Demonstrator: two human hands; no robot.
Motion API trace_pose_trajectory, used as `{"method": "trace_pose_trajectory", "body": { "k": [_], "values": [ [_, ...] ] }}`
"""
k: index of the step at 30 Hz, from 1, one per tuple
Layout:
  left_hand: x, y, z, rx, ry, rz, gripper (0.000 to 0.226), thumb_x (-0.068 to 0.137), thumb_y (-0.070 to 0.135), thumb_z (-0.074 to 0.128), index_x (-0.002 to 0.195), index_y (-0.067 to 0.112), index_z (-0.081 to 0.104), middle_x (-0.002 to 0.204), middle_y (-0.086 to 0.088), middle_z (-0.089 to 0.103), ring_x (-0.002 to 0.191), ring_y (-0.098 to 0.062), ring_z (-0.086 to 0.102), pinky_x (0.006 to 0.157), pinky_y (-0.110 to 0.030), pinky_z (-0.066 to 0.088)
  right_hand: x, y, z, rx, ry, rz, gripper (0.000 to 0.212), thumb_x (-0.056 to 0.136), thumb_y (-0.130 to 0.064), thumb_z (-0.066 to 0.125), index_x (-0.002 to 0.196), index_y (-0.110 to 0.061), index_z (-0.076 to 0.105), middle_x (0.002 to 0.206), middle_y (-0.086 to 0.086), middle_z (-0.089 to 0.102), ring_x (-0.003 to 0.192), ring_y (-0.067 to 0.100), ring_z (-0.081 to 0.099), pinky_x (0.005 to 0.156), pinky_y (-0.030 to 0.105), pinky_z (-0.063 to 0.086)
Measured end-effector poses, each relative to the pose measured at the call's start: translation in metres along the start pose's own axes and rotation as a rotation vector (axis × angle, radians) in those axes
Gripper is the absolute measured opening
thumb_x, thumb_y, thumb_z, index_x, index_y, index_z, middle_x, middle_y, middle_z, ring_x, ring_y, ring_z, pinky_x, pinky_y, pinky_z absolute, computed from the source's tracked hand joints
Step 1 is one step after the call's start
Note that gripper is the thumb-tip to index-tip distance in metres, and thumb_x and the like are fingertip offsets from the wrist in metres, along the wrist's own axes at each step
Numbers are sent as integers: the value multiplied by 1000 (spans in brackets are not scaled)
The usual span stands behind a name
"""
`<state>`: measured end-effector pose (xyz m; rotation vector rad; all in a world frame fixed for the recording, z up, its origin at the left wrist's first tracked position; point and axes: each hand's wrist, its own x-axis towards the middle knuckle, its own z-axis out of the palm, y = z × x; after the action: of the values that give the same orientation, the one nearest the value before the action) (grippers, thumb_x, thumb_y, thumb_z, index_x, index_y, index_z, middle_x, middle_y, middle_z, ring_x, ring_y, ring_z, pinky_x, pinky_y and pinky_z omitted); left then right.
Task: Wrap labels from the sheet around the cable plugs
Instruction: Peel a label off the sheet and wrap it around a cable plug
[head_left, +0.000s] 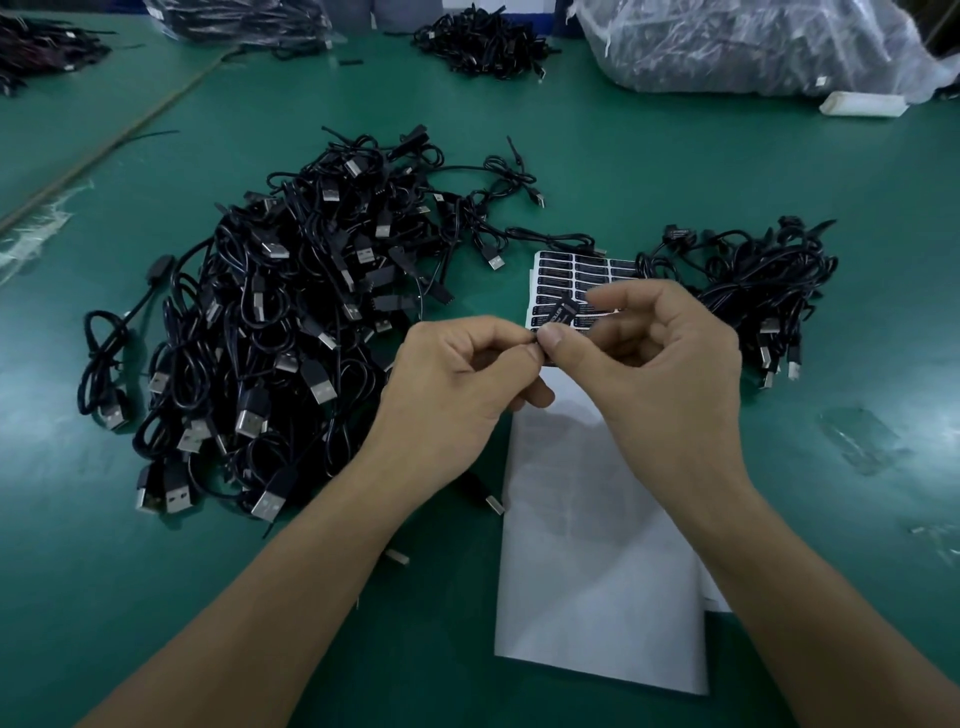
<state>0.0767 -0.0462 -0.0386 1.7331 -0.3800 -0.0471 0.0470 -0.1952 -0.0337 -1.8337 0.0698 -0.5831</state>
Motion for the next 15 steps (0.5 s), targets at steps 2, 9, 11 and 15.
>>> {"method": "trace_pose_trajectory", "body": {
  "k": [2,9,11,15],
  "values": [
    [0,0,1,16,-3,-21,15,84,34,66,76,29,77,66,3,74,69,-22,70,71,-40,59,1,1,0,49,-54,12,28,81,-25,84,102,-33,67,77,-11,73,70,6,69,67,18,53],
    [-3,1,3,166,-13,13,29,76,55,53,84,36,72,63,8,70,68,-19,69,75,-53,56,6,0,-3,120,-113,12,8,89,-15,74,83,-20,73,65,-9,71,57,3,63,56,12,46],
    [-5,0,3,225,9,63,31,79,59,55,81,32,70,59,6,66,59,-19,64,65,-51,55,5,-2,-3,95,-134,7,11,90,-17,72,80,-21,72,64,-9,70,55,2,61,55,11,45],
    [-7,-2,2,399,17,213,32,88,55,59,76,26,68,62,6,61,61,-19,53,58,-47,49,2,-5,-4,57,-120,-11,27,99,-26,60,76,-17,71,59,-7,69,51,3,59,54,10,44]
  ]
}}
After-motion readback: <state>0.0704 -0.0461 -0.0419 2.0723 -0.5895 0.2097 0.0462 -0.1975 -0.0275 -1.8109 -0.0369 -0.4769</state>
